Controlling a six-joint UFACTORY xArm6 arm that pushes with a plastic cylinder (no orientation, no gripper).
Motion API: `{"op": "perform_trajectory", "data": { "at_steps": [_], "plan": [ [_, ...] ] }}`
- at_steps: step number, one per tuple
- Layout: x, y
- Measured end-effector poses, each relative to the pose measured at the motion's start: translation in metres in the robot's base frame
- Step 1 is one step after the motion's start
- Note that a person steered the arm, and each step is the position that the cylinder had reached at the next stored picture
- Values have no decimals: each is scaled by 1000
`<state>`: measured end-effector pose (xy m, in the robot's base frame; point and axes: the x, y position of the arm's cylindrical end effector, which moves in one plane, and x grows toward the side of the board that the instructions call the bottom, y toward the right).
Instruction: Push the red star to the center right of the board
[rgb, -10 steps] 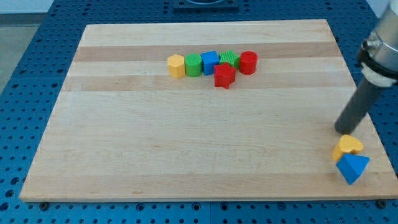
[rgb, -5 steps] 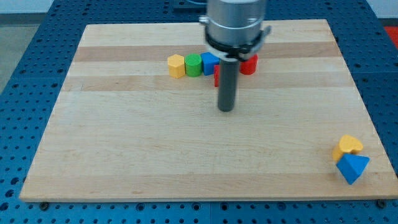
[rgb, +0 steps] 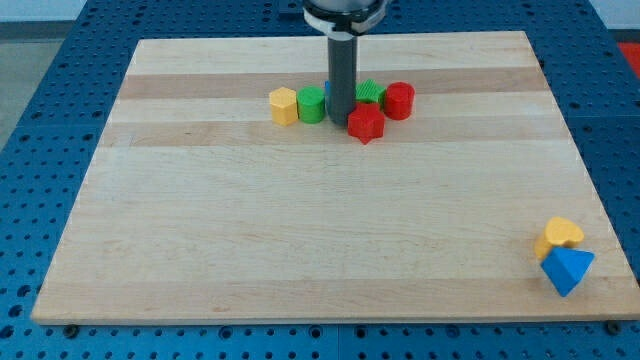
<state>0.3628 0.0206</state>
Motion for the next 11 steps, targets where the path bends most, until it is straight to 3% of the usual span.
{"op": "perform_trajectory", "data": {
  "at_steps": [4, 11],
  "plan": [
    [30, 27],
    [28, 180]
  ]
}}
